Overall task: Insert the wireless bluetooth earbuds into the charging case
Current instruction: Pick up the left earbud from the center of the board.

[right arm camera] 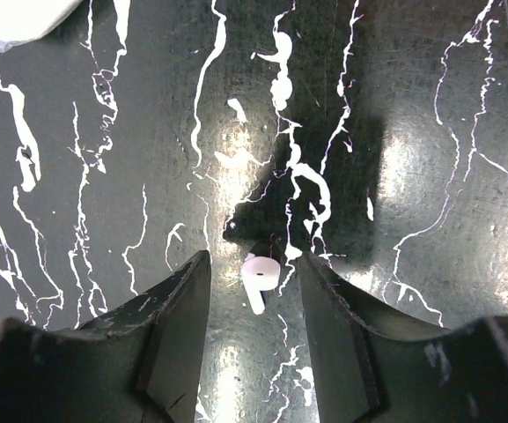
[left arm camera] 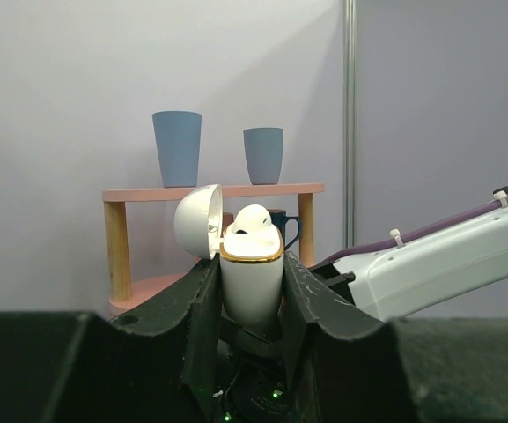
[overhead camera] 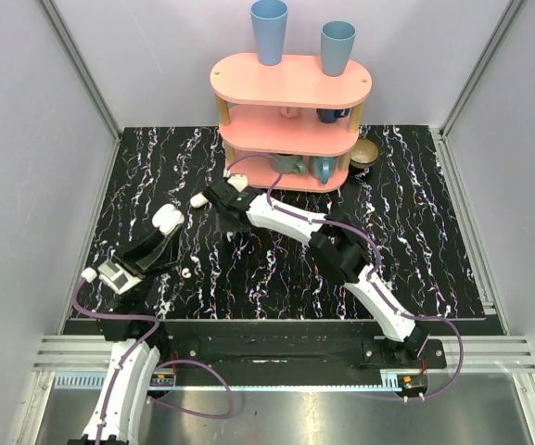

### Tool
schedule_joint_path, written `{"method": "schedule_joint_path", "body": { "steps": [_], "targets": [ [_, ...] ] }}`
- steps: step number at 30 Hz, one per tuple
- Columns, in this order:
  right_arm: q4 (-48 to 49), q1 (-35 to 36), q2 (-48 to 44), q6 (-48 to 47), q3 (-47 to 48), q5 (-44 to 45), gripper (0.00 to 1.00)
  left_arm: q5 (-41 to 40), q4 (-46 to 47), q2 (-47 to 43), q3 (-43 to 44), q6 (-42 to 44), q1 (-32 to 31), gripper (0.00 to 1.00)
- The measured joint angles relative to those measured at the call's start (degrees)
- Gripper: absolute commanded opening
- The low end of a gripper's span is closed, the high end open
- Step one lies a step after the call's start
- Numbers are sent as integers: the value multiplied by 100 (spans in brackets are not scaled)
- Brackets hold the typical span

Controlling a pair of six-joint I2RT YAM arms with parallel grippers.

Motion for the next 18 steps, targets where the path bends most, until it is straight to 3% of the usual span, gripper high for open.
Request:
{"method": "schedule_joint_path", "body": {
  "steps": [18],
  "targets": [
    [-35, 63, 118, 44, 44, -9, 47, -9, -24, -42, -9, 7, 0, 0]
  ]
}}
